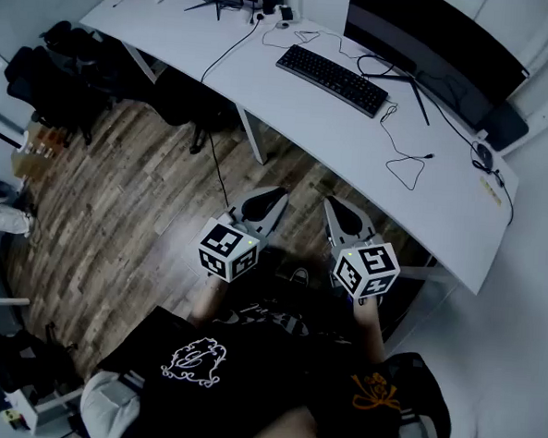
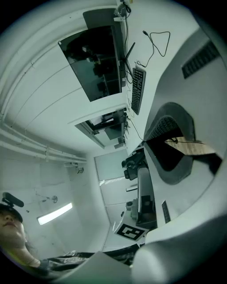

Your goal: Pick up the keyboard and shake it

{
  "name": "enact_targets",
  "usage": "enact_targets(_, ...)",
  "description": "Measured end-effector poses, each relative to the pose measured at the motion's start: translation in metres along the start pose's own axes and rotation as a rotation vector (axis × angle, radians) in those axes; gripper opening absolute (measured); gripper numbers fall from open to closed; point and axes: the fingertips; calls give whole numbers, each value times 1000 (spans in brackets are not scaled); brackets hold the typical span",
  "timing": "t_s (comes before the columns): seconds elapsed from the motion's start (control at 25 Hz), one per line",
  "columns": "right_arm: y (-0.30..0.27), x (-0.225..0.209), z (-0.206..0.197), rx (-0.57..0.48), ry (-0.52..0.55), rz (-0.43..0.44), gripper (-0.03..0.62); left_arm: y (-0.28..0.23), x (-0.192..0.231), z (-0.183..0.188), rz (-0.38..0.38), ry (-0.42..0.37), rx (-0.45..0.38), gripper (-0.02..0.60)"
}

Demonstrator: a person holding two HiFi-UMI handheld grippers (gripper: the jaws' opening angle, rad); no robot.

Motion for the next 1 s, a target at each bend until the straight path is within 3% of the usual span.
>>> enact_targets(1.0,-39,-9,2,-26,-47,-50,12,-13,36,-6,-44,12,2,43)
Point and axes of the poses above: the fingertips, and each gripper's own axes: y backward along the fingers, x to its left, z out of its top, and after that the axes turned 14 degrees about -y, right-handed
